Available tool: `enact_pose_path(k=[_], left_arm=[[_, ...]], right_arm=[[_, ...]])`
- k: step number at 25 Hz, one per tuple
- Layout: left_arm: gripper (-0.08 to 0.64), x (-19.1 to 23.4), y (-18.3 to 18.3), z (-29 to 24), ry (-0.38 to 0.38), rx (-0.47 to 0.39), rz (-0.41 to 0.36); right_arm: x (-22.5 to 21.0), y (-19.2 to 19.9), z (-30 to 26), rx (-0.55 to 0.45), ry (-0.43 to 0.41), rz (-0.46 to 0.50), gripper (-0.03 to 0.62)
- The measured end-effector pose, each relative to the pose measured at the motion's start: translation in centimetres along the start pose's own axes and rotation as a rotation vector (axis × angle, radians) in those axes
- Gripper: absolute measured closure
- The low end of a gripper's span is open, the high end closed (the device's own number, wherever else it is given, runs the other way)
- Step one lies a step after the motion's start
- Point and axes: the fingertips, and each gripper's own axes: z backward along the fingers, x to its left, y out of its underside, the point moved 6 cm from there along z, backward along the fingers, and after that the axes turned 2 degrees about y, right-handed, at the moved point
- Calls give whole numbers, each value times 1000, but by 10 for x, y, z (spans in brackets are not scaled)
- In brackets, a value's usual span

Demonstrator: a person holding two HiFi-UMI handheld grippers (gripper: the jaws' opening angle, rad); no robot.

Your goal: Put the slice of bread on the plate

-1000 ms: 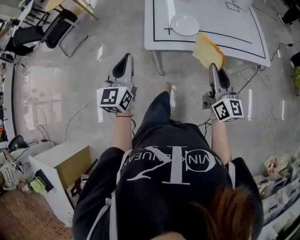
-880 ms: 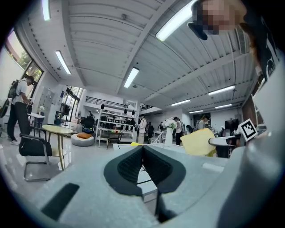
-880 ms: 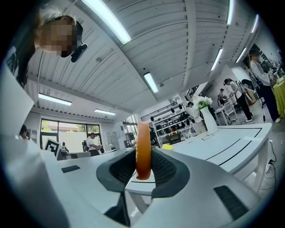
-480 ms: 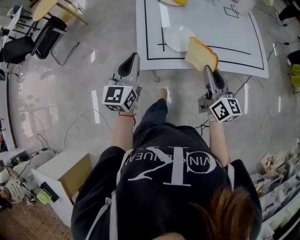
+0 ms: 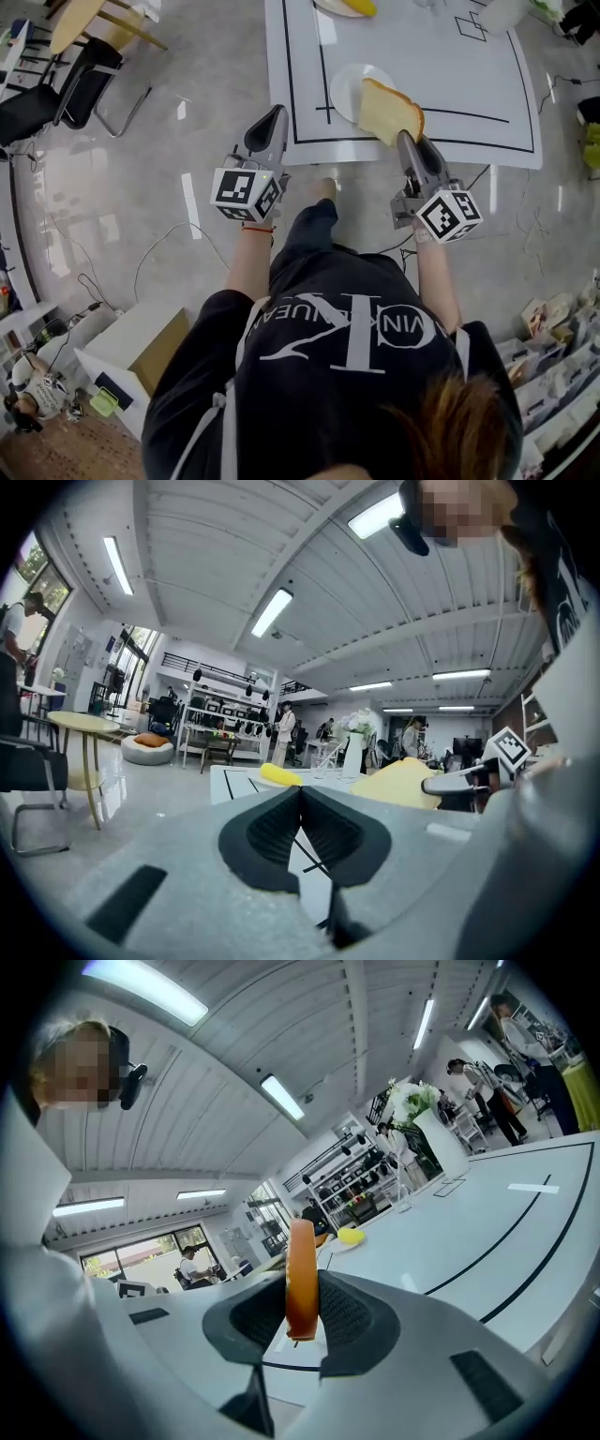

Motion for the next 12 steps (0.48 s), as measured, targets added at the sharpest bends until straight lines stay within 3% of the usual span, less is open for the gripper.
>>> enact_pose_path(k=[12], left_arm=[[552,35,9,-47,30,41,47]], right_arm=[[-13,8,-68,131,-13,-153,497]])
